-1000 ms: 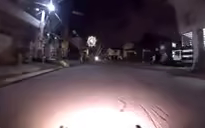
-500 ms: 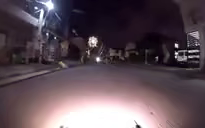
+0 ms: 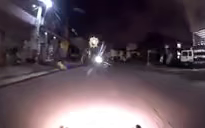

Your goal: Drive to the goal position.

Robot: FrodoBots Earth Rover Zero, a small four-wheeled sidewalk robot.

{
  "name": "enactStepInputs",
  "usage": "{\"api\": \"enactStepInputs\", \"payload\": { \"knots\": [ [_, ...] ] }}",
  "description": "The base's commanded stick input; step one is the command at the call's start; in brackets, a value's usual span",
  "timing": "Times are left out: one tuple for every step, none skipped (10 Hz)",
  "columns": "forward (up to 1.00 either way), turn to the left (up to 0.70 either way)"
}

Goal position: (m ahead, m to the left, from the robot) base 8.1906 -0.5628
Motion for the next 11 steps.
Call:
{"api": "enactStepInputs", "payload": {
  "knots": [
    [0.85,0.00],
    [0.85,0.00],
    [0.85,0.00],
    [0.85,0.00],
    [0.85,0.00],
    [0.85,0.00],
    [0.85,0.00],
    [0.85,0.00],
    [0.85,0.00],
    [0.85,0.00],
    [0.85,0.00]
  ]
}}
